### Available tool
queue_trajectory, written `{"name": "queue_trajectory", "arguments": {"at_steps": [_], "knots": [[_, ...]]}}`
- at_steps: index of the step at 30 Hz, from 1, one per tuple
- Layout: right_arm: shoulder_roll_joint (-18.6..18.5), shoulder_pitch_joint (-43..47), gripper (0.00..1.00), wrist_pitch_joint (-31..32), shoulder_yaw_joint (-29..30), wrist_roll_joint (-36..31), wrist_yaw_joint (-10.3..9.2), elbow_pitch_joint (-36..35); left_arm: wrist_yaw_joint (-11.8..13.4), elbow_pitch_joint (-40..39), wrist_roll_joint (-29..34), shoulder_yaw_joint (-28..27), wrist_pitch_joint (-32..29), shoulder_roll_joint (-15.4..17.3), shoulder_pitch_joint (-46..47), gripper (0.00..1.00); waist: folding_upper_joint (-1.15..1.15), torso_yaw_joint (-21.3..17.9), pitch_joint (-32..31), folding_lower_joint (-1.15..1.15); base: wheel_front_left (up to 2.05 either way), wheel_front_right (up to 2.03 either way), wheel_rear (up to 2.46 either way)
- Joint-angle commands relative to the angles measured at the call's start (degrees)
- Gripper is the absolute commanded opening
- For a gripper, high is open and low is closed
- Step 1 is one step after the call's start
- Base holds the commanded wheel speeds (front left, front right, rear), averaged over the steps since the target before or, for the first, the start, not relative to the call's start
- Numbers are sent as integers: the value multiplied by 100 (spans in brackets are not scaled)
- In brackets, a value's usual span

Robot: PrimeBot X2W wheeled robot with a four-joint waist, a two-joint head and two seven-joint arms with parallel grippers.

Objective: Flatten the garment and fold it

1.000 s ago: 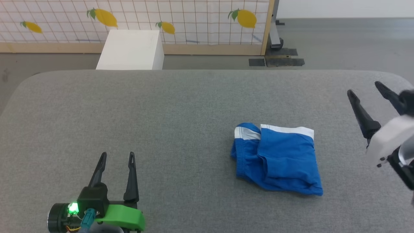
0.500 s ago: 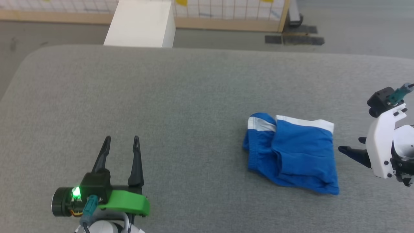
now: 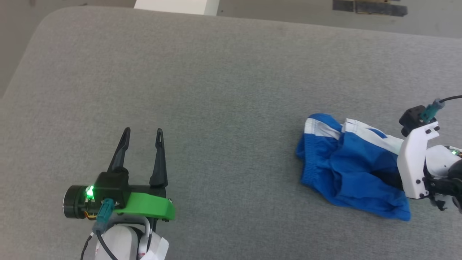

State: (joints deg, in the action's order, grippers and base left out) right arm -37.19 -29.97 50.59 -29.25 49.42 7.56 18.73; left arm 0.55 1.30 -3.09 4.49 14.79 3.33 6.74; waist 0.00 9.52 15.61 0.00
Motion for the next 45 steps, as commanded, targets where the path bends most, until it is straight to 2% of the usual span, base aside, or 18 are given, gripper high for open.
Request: {"name": "queue_trajectory", "arguments": {"at_steps": [1, 4, 5, 6, 12, 16, 23, 30, 33, 37, 45], "knots": [[115, 91, 100, -80, -214, 34, -8, 106, 0, 13, -42, -11, 21, -29, 91, 100, 0, 147, 136, 0, 0, 0, 0], [108, 121, 100, -227, -412, 83, -8, 161, 19, 27, -41, -24, 21, -34, 96, 100, 0, 146, 119, 0, 0, 0, 0], [88, 106, 38, -325, -467, 86, -8, 166, 25, 36, -38, -29, 21, -35, 92, 100, 0, 136, 97, 0, 0, 0, 0], [76, 94, 0, -400, -495, 109, -8, 177, 27, 44, -35, -34, 21, -36, 82, 100, 0, 125, 71, 0, 0, 0, 0], [-63, -137, 0, -1041, -716, 146, -8, 38, 36, 67, 2, -132, 21, -38, -67, 100, 0, -94, -218, 0, 0, 0, 0], [-198, -347, 0, -1362, -925, 177, -8, -277, 25, 61, 28, -225, 21, -31, -256, 100, 0, -409, -414, 0, 0, 0, 0], [-793, -936, 0, -1483, -1400, -14, -8, -998, 58, -87, 57, -465, 21, 9, -426, 100, 0, -1301, -386, 0, 0, 0, 0], [-1387, -1338, 0, -1419, -1622, -244, -8, -1161, 44, -300, 162, -602, 21, 149, -291, 100, 0, -2228, 77, 0, 0, 0, 0], [-1564, -1461, 0, -1458, -1676, -412, -8, -1006, 48, -410, 219, -649, 21, 244, -210, 100, 0, -2530, 323, 0, 0, 0, 0], [-1612, -1612, 0, -1637, -1622, -634, -8, -537, 11, -518, 285, -643, 21, 372, -90, 100, 0, -2743, 630, 0, 0, 0, 0], [-1267, -1895, 0, -2145, -1188, -814, -8, 848, -85, -725, 374, -519, 21, 574, 244, 100, 0, -2611, 1259, 0, 0, 0, 0]]}}
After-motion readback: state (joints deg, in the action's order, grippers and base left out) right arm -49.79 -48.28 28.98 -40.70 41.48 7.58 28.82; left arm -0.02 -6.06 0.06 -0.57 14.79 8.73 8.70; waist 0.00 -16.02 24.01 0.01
